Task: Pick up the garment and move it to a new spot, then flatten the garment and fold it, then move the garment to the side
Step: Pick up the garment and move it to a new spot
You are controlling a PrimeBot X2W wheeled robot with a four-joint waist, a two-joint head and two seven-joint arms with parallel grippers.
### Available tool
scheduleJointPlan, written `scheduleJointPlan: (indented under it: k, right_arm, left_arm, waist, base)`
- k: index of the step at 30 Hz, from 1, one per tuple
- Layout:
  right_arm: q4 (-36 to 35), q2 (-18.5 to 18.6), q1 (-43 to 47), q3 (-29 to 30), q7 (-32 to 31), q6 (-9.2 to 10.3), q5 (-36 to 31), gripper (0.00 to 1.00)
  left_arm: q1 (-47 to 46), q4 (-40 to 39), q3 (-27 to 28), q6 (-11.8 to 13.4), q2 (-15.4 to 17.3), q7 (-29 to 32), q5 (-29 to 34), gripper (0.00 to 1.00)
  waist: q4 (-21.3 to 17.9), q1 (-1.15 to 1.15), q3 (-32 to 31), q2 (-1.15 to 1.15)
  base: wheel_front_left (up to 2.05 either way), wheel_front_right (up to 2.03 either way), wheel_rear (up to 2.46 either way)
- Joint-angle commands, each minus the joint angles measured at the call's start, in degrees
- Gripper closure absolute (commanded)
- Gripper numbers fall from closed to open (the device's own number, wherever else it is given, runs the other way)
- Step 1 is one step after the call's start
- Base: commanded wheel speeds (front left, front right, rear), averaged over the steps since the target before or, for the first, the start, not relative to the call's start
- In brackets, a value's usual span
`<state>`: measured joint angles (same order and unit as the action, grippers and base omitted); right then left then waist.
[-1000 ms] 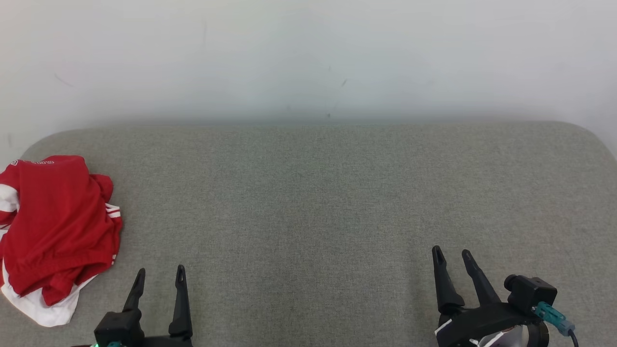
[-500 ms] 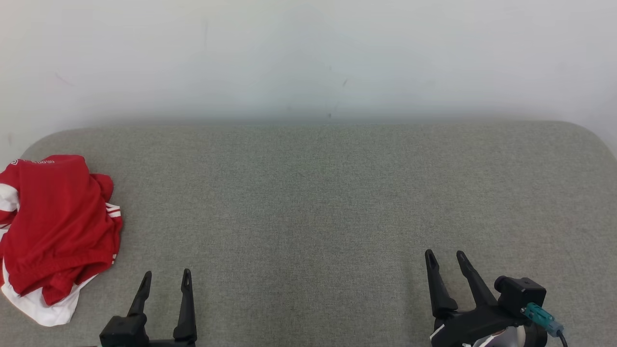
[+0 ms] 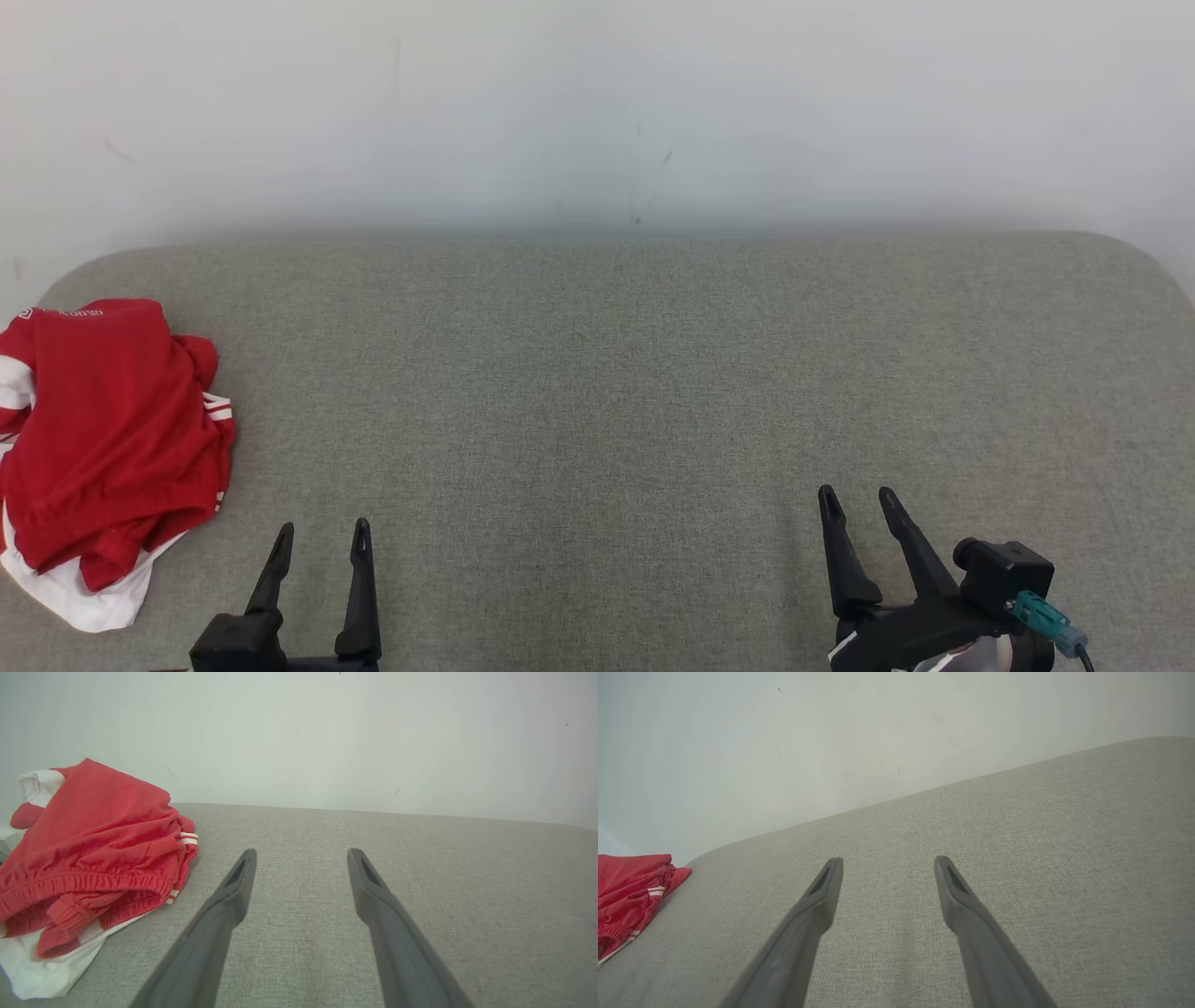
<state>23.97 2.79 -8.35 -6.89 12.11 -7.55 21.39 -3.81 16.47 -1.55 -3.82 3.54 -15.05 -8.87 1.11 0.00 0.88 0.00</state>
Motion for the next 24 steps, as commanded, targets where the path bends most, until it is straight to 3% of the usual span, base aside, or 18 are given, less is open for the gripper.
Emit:
scheduleJointPlan:
  k: [1, 13, 24]
  right_arm:
    - [0.1, 0.2, 0.1, -0.1, 0.3, 0.12, 0.3, 0.00]
    - [0.2, 0.1, 1.0, 0.2, 0.2, 0.12, -0.3, 0.00]
    - [-0.3, 0.1, 2.5, -0.5, -0.6, 0.12, 0.4, 0.00]
  left_arm:
    - [0.2, 0.2, 0.2, -0.1, -0.2, -0.2, 0.0, 0.00]
    - [0.5, 0.5, 0.5, -0.6, -0.5, -0.2, 0.1, 0.00]
    - [1.7, 0.8, 0.8, -0.3, -0.6, -0.2, 0.4, 0.00]
  waist:
    - [0.0, 0.00, -0.1, 0.00]
    - [1.6, 0.00, -0.8, 0.00]
    - [12.0, 0.00, -2.3, 0.00]
  base:
    - [0.00, 0.00, 0.00]
    - [0.00, 0.00, 0.00]
    - [0.00, 0.00, 0.00]
